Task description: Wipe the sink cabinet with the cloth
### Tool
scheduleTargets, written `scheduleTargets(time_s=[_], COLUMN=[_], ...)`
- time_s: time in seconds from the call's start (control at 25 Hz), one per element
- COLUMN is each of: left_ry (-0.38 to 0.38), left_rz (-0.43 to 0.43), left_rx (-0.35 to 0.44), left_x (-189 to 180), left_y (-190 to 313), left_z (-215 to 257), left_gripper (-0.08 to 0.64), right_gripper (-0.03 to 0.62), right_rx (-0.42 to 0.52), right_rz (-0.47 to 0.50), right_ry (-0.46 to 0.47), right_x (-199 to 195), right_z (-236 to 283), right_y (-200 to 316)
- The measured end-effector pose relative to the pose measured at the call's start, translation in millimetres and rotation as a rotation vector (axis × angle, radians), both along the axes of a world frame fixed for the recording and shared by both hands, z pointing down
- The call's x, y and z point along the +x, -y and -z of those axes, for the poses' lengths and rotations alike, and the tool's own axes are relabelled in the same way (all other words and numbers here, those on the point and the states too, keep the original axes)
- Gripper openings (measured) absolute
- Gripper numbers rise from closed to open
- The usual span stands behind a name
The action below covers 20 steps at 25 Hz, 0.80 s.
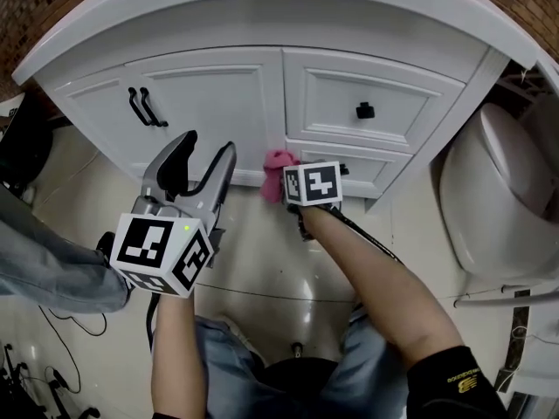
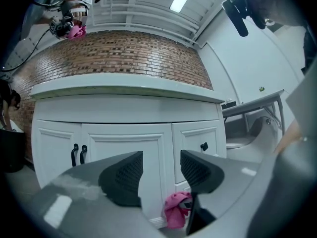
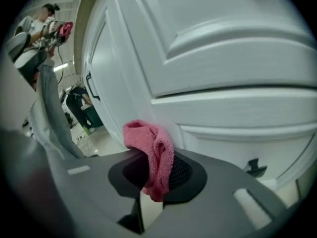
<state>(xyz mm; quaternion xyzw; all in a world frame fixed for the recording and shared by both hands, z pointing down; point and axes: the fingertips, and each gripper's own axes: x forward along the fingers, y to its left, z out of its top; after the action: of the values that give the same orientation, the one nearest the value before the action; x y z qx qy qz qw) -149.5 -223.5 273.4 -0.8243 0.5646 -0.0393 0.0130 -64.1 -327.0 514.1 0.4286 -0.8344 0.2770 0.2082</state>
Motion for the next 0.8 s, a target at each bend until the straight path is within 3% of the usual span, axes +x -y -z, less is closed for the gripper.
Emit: scheduleTargets(time_s=[0.12, 0.24, 0.44, 0.64, 0.72, 0.8], left_ry=[-0.017, -0.016, -0.026, -0.006, 0.000, -0.001], left_rz=[-0.020, -0.045, -0.087, -0.125, -0.120, -0.113], left_rx=[0.007, 0.014, 0.012, 0.029, 0.022, 0.018], left_x=[7.1, 16.4, 36.4, 58.9, 60.6, 59.4], left_y=[-0.2, 1.5, 4.2, -0.7, -1.4, -1.5], left_z=[1.5, 3.9, 4.6, 8.0, 5.4, 4.9], left_gripper=[0.235, 0.235, 0.235, 0.235, 0.235, 0.235], right_gripper=[0.057, 0.057, 0.057, 0.055, 0.055, 0.055], right_rx=[0.064, 0.071, 0.066, 0.023, 0.006, -0.015], right_rz=[0.073, 0.066, -0.074, -0.309, -0.383, -0.380], right_ry=[-0.131, -0.191, -0.227, -0.313, -0.325, -0.291], right_x=[21.1, 62.4, 172.5, 281.9, 309.6, 308.5], right_z=[0.8, -3.0, -4.7, -7.6, -8.4, -11.7], right_y=[-0.7, -5.7, -7.9, -10.8, -15.4, -21.0])
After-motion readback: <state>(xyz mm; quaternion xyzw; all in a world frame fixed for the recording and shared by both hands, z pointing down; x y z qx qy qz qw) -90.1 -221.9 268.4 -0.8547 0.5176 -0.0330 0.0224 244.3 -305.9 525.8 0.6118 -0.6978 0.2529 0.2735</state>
